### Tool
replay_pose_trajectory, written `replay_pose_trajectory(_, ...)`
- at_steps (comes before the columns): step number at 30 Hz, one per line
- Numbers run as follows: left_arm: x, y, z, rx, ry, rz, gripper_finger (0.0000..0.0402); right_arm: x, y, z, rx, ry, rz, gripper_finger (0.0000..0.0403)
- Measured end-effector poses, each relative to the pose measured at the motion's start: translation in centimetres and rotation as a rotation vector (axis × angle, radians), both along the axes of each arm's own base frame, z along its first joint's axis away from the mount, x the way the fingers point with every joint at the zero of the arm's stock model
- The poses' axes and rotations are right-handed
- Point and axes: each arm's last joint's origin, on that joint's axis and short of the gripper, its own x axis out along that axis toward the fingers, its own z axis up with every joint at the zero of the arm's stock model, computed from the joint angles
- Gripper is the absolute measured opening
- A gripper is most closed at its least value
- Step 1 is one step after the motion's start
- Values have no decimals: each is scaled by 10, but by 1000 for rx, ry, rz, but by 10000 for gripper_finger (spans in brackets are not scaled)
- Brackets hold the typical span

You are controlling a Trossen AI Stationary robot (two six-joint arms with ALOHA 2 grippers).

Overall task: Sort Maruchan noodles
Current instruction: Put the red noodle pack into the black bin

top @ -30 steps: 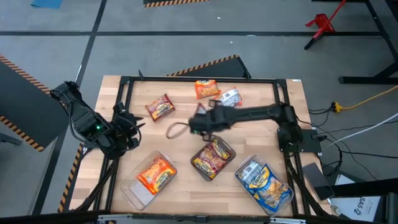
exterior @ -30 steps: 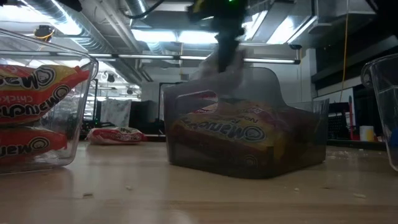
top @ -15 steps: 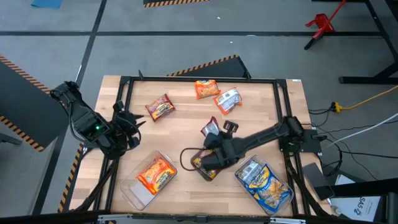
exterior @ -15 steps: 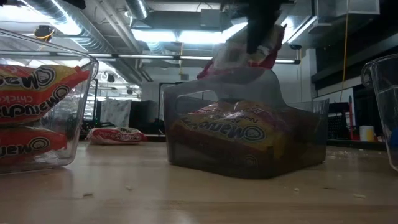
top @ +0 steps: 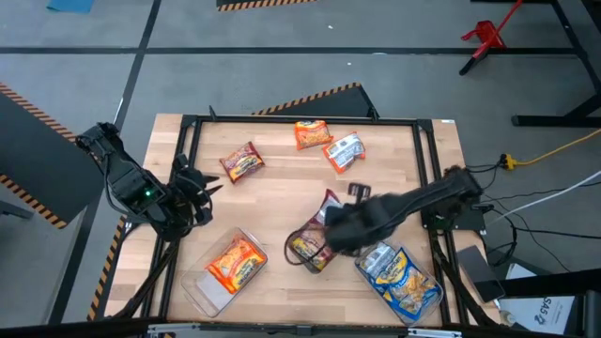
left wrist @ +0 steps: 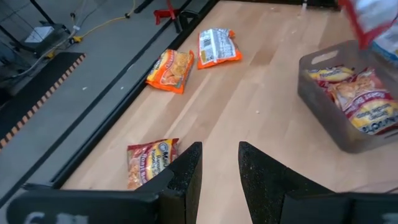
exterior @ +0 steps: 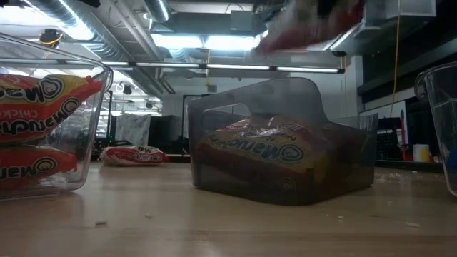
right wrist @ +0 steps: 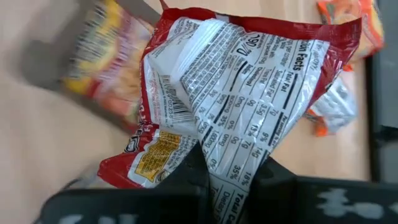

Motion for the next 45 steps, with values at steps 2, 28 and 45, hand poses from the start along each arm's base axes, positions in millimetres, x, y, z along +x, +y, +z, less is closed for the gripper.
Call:
replay_pose_trajectory(2, 1, -1, 0, -7, -8, 0, 98, -15, -10, 29, 68, -80, -19, 21)
replay_pose_trajectory(28, 1, 1, 2, 13, -88, 53, 98, -32, -12, 54, -846, -3, 566, 21)
replay_pose_trajectory(45, 2, 2, 5, 83, -165, 87, 98, -39, 67, -44, -1204, -21, 643, 21)
